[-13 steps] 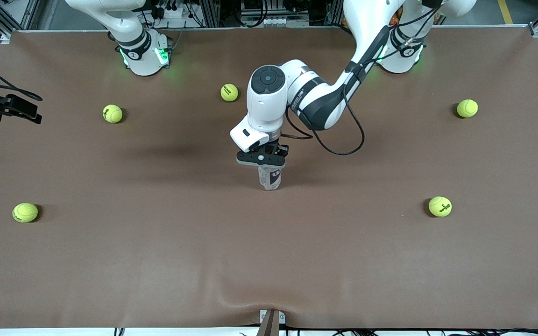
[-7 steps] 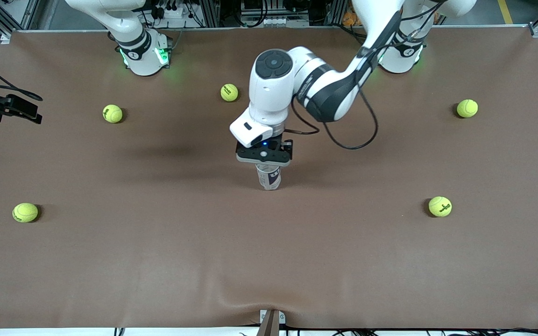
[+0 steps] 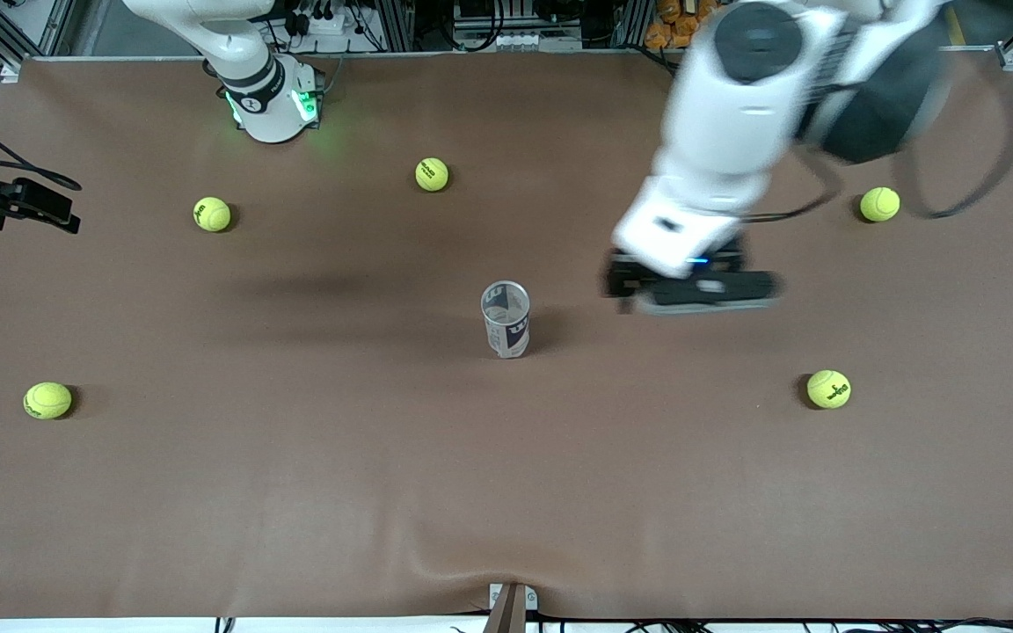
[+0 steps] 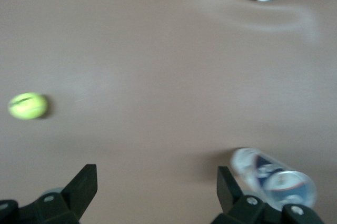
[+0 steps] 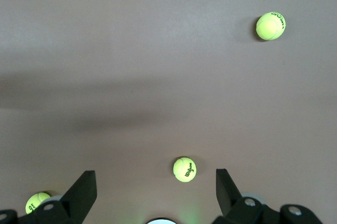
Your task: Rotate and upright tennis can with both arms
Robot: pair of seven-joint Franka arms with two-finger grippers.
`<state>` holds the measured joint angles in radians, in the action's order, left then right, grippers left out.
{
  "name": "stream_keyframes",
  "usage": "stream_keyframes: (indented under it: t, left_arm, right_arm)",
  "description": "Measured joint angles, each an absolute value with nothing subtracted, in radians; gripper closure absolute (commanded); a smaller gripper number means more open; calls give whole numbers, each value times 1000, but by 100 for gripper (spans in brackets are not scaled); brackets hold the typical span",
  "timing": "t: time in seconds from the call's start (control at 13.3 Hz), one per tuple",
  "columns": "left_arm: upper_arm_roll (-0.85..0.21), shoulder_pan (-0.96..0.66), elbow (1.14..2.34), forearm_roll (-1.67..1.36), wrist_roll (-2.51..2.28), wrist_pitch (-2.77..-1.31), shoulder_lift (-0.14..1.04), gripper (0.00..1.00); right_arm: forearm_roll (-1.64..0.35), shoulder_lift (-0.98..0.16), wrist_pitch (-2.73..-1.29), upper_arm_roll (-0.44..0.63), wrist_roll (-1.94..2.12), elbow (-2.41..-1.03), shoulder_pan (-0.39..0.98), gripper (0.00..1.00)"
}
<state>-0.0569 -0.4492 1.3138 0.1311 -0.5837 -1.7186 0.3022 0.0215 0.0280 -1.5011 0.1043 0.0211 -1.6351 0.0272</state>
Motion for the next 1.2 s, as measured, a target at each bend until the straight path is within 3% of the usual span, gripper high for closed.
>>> stream_keyframes:
  t: [0.3,0.83,1.2]
  left_arm:
    - [-58,-300,1348,131,-431,-1584,222,0]
    - [-60,-57,1494,60,-191,-1581,66,0]
    - [-61,-12,1538,53,-139,-1581,28,0]
  right_arm:
    - [21,28,-1518,102,21,-1635,27,0]
    - [21,28,-1519,100,21,-1635,29,0]
    - [21,28,-1518,100,21,-1635,29,0]
